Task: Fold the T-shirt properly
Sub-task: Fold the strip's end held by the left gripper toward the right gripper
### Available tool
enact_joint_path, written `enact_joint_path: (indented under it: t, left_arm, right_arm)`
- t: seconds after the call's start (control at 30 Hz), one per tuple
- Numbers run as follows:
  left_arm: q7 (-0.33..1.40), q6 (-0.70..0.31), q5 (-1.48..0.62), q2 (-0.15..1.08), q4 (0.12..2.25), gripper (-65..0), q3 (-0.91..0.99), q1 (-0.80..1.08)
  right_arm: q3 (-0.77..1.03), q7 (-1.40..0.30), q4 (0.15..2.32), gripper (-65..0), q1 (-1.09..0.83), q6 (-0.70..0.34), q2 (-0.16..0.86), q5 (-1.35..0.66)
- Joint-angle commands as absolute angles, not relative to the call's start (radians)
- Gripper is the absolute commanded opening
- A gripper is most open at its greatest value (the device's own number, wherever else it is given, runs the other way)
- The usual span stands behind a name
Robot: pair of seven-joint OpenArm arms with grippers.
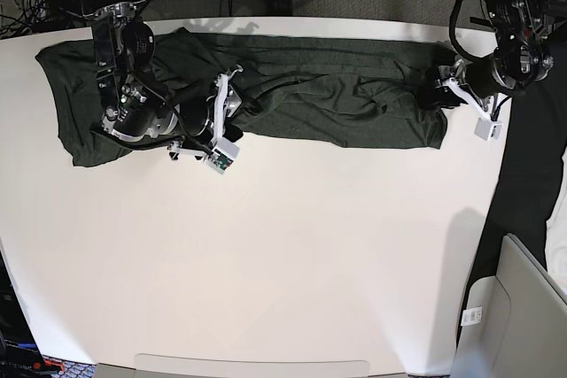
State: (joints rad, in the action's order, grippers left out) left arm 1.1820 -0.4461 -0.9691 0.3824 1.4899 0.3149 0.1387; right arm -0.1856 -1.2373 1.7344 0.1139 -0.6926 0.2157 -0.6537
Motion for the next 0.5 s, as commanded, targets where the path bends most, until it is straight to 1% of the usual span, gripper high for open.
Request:
enact_joint_path:
  t: [0.0,0.07,0.17,0.23,0.27,0.47]
  left_arm:
    - [1.193,-0.452,-0.98,0.398,1.503,-39.6,0.318,0.131]
    - [1.193,-0.452,-0.98,0.398,1.504,-43.6,0.318,0.13]
    - [1.194,-0.452,-0.98,0.394,1.514,-53.8,0.325,0.13]
    - [1.194,-0.45,-0.98,0.394,1.56,-58.5,0.326,0.13]
    - [1.194,-0.45,-0.98,0.394,1.59,-59.3,0.326,0.131]
    - [1.194,-0.45,-0.98,0.392,1.774,-59.7,0.321,0.137]
  right_arm:
    - [-0.182,-1.221,1.756,-31.3,0.133,-0.698,0.22,-0.67]
    - [-0.182,-1.221,1.756,-31.3,0.133,-0.698,0.231,-0.67]
    - [-0.171,-1.221,1.77,-31.3,0.13,-0.698,0.236,-0.67]
    - [-0.133,-1.221,1.782,-31.3,0.105,-0.698,0.249,-0.67]
    - [-0.117,-1.221,1.784,-31.3,0.097,-0.698,0.255,-0.67]
    - [-0.039,-1.221,1.813,-31.3,0.058,-0.698,0.309,-0.67]
